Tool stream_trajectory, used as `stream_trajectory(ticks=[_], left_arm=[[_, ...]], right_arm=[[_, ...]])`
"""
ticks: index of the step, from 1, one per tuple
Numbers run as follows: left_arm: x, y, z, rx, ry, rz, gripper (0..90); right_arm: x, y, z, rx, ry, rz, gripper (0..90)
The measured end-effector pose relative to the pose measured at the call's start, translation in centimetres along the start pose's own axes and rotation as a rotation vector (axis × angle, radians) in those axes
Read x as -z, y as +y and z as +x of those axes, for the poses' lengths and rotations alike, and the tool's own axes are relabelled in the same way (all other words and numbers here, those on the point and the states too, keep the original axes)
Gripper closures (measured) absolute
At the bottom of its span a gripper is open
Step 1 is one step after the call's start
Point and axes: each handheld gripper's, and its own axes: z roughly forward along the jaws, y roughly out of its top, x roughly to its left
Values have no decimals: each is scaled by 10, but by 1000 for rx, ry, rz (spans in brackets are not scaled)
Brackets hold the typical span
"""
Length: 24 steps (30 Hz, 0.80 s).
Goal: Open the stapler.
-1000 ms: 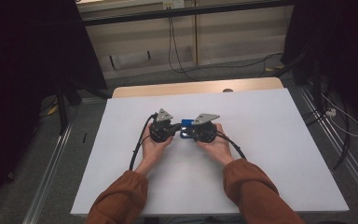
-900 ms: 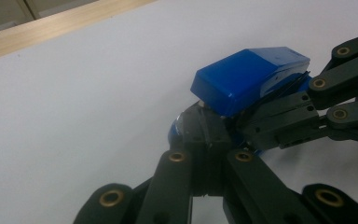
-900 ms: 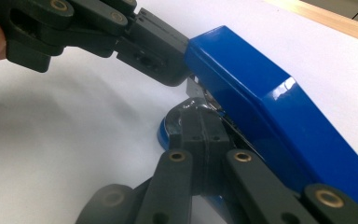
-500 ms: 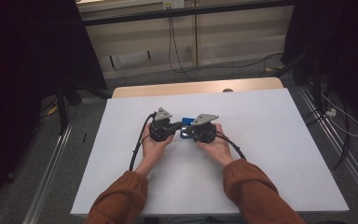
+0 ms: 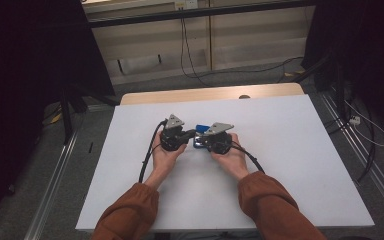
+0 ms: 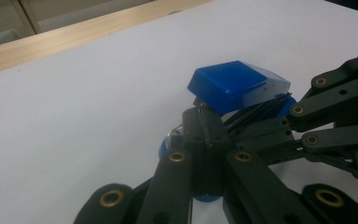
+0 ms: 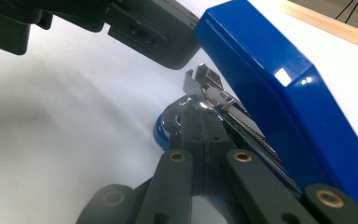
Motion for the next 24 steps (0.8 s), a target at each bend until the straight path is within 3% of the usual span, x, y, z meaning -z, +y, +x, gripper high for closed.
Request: stream_trajectory(ticks=[8, 24], left_arm=[[1, 2, -1, -5, -2, -12, 900], [3, 7, -3, -13, -7, -32, 900]], right_arm=[[1, 0, 1, 4, -5, -4, 900], [7, 4, 3, -9, -44, -69, 900]])
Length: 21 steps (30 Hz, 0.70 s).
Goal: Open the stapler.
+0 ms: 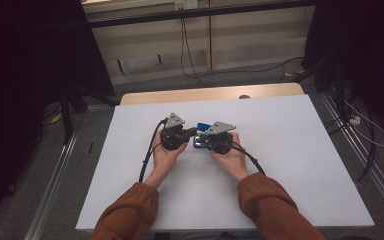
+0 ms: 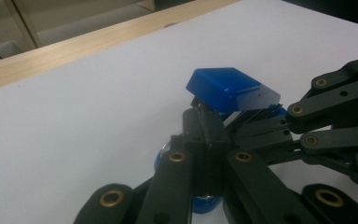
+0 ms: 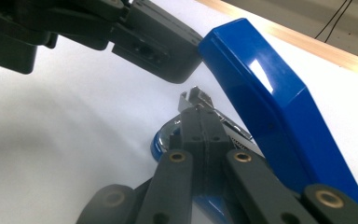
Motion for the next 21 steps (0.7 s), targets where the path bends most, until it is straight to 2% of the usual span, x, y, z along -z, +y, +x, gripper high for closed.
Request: stream_trajectory(ticks=[3, 5, 6, 16, 21], left_arm=[[0, 1, 0, 2, -4, -4, 900], [0, 2, -2, -20, 6, 1, 900], [1, 3, -3, -31, 12, 2, 900], [0, 4, -1, -3, -10, -15, 900], [-2, 0, 3, 13, 2, 11, 900]], right_arm=[[-1, 0, 0, -5, -6, -10, 900], [-2, 0, 1, -5, -14, -18, 900], [-3, 1, 1, 11, -20, -15, 900], [-4, 2, -1, 1, -62, -53, 900], [-4, 2, 0, 4, -71, -52, 900]])
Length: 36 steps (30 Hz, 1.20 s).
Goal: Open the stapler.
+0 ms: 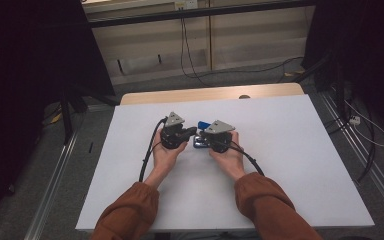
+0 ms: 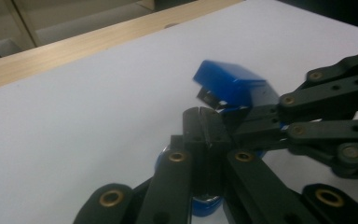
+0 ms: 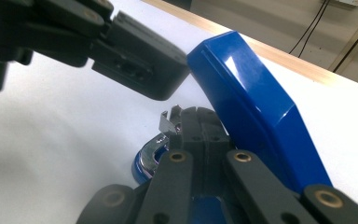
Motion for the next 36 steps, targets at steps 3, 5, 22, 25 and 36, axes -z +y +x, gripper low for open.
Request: stream_trajectory(ticks=[3, 5, 22, 25, 36], left_arm=[[-3, -3, 2, -1, -1, 14, 900], [-5, -3, 2, -5, -3, 18, 900], [-13, -8, 3, -13, -11, 21, 900], [-13, -8, 2, -25, -4, 24, 900], [-17, -12, 3, -31, -3, 44, 900]], right_arm=[[0, 0, -1, -1, 1, -2, 900], [1, 1, -1, 0, -2, -3, 900], [2, 1, -3, 3, -7, -4, 900], [2, 1, -3, 5, -10, -4, 900], [0, 1, -1, 6, -15, -8, 900]])
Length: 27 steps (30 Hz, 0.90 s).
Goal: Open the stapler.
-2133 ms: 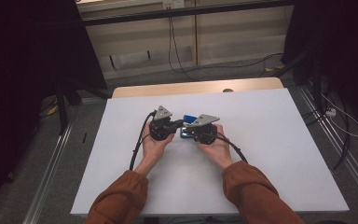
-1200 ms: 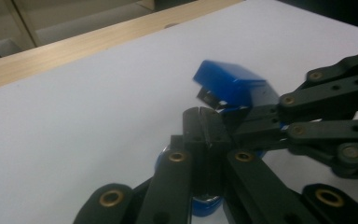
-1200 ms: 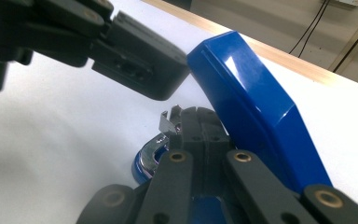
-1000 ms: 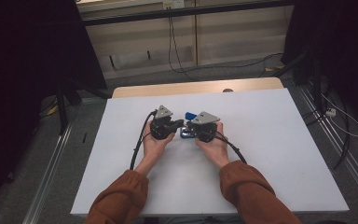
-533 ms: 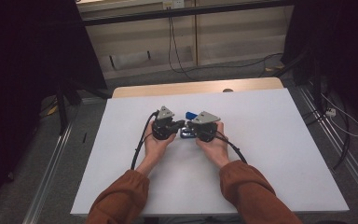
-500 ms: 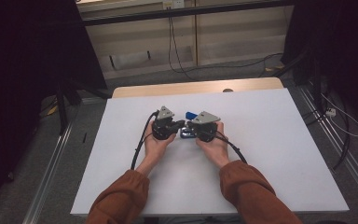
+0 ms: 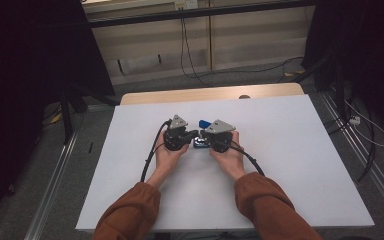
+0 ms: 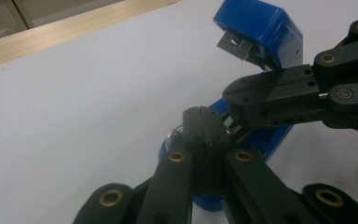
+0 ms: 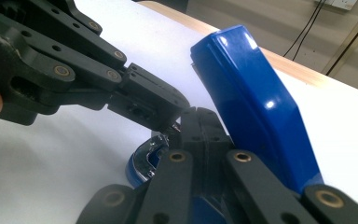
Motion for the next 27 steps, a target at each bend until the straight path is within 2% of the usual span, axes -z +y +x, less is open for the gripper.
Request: stream_trajectory(ticks=[3, 7, 27], left_arm=[[0, -1, 0, 11, -6, 0, 900], [-1, -1, -1, 4, 5, -5, 900], [-2, -3, 0, 0, -1, -2, 900]], right_arm=[[0, 0, 0, 5, 1, 2, 900], [0, 0, 0, 4, -1, 0, 900], [-3, 6, -1, -7, -27, -16, 900]])
